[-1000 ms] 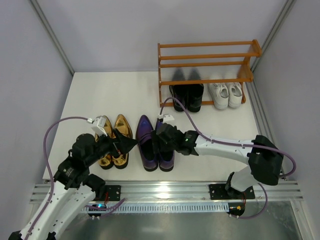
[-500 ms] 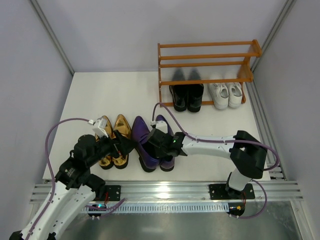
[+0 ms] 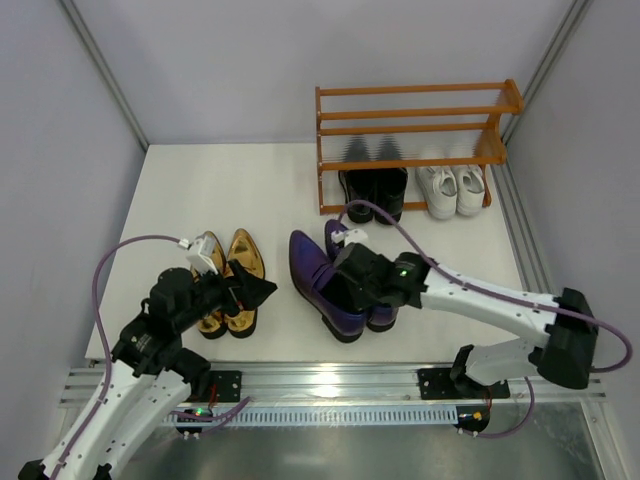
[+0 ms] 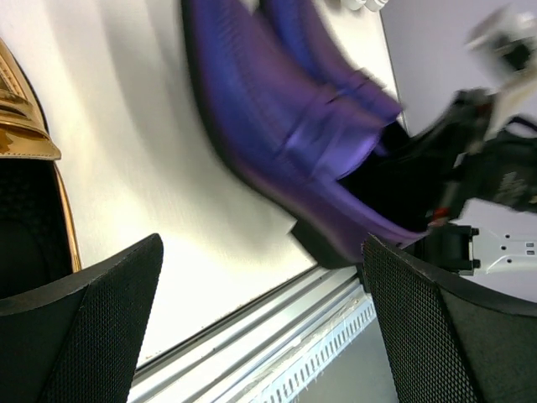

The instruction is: Place and organize the shoes onto the shoe shelf

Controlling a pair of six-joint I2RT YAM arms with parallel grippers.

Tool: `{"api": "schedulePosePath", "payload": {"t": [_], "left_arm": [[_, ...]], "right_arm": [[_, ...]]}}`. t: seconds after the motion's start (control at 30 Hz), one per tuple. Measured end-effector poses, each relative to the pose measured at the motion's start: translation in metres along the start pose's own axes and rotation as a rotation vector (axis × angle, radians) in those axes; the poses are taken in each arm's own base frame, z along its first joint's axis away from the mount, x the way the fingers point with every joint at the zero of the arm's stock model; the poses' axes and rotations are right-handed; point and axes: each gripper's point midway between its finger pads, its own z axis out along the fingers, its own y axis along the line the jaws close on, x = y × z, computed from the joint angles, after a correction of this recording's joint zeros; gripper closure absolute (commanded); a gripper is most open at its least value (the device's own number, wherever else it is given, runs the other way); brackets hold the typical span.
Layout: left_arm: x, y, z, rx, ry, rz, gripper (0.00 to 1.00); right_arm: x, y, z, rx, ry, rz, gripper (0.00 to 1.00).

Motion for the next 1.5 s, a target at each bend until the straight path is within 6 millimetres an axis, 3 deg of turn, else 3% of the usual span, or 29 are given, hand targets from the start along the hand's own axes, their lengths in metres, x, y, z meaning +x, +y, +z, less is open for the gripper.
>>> {"api": "schedulePosePath", "payload": {"t": [0.13, 0.27, 0.43, 0.53, 0.83, 1.27, 1.5], "left_arm": [[0.0, 0.0, 0.002, -0.002, 0.006, -0.001, 0.0], [0.0, -0.001, 0.004, 0.005, 0.008, -0.001, 0.0], [-0.001, -0.003, 0.007, 0.013, 0.016, -0.001, 0.0], [0.0, -0.005, 0.008, 0.016, 0.024, -0.001, 0.0], [-0.01, -0.014, 0.003, 0.04, 0.001, 0.011, 0.0], [-0.012, -0.017, 0.001, 0.052, -0.005, 0.039, 0.0], [-0.014, -0.024, -0.004, 0.084, -0.016, 0.047, 0.0]], "right_arm": [[-0.025, -0.04, -0.043, 0.013, -0.134, 0.074, 0.96], [-0.04, -0.092, -0.071, 0.1, -0.229, 0.147, 0.96], [-0.046, -0.154, -0.087, 0.276, -0.229, 0.192, 0.96], [-0.056, -0.179, -0.093, 0.338, -0.219, 0.213, 0.96], [-0.098, -0.234, -0.091, 0.357, -0.206, 0.32, 0.96], [-0.181, -0.315, -0.075, 0.352, -0.19, 0.394, 0.96], [-0.208, -0.355, -0.058, 0.39, -0.178, 0.372, 0.96]]}}
